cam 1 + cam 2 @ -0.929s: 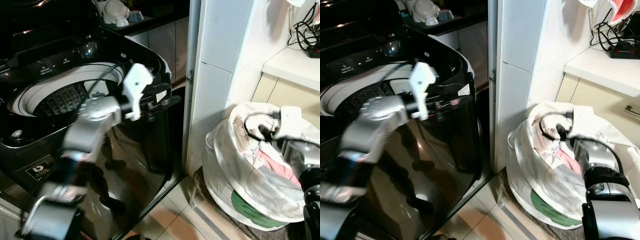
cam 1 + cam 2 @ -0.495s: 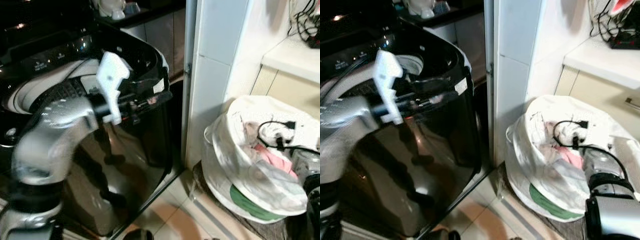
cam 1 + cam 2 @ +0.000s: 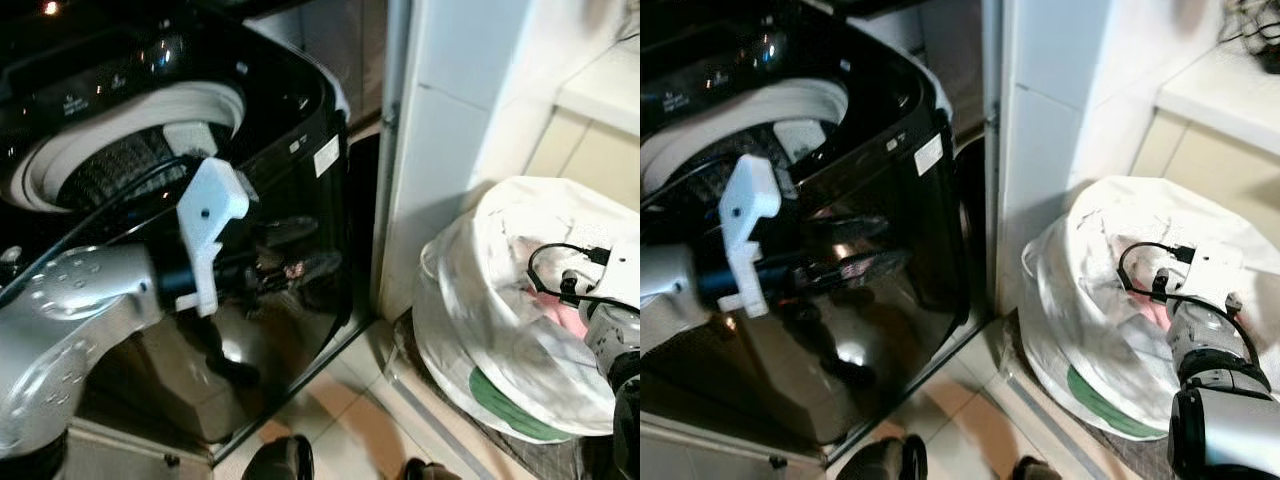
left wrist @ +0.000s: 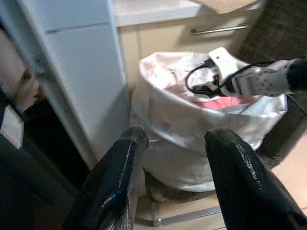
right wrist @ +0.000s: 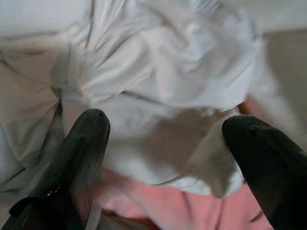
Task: Clothes washing
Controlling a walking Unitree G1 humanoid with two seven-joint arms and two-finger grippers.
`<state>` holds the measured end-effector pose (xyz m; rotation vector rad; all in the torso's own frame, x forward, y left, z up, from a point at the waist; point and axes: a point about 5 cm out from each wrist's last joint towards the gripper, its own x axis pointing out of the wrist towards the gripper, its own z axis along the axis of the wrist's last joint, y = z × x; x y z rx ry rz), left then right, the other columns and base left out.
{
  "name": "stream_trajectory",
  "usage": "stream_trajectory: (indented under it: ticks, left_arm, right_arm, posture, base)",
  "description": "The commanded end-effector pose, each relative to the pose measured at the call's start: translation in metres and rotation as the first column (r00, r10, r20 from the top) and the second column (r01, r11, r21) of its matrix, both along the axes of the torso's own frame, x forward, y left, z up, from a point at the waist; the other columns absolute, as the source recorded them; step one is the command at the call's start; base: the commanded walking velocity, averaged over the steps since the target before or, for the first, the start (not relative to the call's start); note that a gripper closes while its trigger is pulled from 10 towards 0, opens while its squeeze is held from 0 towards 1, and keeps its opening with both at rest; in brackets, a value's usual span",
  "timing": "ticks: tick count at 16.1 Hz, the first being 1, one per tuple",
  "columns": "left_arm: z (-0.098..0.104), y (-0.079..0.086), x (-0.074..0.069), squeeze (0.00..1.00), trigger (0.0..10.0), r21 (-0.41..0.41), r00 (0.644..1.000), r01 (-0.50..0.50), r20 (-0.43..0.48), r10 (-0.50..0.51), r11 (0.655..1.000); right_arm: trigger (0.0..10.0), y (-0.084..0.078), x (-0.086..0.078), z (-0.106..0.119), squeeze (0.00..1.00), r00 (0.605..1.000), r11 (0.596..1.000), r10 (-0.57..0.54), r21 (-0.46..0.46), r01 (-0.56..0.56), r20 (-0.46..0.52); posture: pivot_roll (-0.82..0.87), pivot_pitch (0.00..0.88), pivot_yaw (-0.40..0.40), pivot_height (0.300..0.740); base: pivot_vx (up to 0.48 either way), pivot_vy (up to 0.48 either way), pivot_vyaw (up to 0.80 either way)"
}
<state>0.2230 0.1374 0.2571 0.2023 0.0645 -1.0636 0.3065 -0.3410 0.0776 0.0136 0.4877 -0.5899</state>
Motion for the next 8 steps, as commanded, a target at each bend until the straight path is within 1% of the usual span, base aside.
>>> stream_trajectory:
  ticks: [1, 2, 3, 4, 5, 7, 8]
  left_arm:
    - [0.001, 0.003, -0.005, 0.0, 10.0, 0.007, 1.0, -0.015, -0.01, 0.015, 1.0]
    - [0.001, 0.003, -0.007, 0.0, 10.0, 0.0, 1.0, -0.026, -0.012, 0.026, 1.0]
    - [0.002, 0.003, -0.007, 0.0, 10.0, 0.0, 1.0, -0.026, -0.013, 0.026, 1.0]
    - [0.001, 0.003, -0.01, 0.0, 10.0, -0.002, 0.999, -0.028, -0.023, 0.028, 1.0]
    - [0.001, 0.003, -0.011, 0.0, 10.0, -0.002, 0.999, -0.026, -0.028, 0.026, 1.0]
    - [-0.002, 0.001, -0.016, 0.0, 10.0, 0.012, 0.999, -0.004, -0.053, 0.005, 1.0]
    - [-0.002, 0.001, -0.017, 0.0, 10.0, 0.012, 0.999, -0.006, -0.054, 0.006, 1.0]
  right_arm:
    - [10.0, 0.003, -0.004, -0.009, 0.0, 0.999, 1.0, -0.015, 0.023, 0.016, -0.043]
    - [10.0, 0.004, -0.004, -0.009, 0.0, 0.999, 1.0, -0.013, 0.028, 0.014, -0.034]
    - [8.0, 0.004, -0.004, -0.009, 0.0, 0.999, 1.0, -0.014, 0.027, 0.014, -0.032]
    - [0.9, 0.003, -0.005, -0.009, 0.0, 0.999, 0.999, -0.03, 0.037, 0.031, -0.025]
    - [0.0, 0.003, -0.005, -0.01, 0.0, 0.999, 0.999, -0.033, 0.038, 0.034, -0.026]
    - [0.0, 0.002, -0.01, -0.016, 0.0, 0.996, 0.998, -0.045, 0.037, 0.048, -0.074]
    - [0.0, 0.002, -0.012, -0.018, 0.0, 0.995, 0.998, -0.048, 0.04, 0.051, -0.084]
  posture:
    - [0.4, 0.222, 0.113, 0.74]
    - [0.4, 0.222, 0.105, 0.74]
    - [0.4, 0.222, 0.105, 0.74]
    - [0.41, 0.217, 0.1, 0.74]
    - [0.41, 0.217, 0.099, 0.74]
    - [0.41, 0.221, 0.1, 0.74]
    - [0.4, 0.22, 0.102, 0.74]
  base:
    - [0.0, 0.0, 0.0]
    - [0.0, 0.0, 0.0]
    - [0.0, 0.0, 0.0]
    - [0.0, 0.0, 0.0]
    - [0.0, 0.0, 0.0]
    - [0.0, 0.0, 0.0]
    - [0.0, 0.0, 0.0]
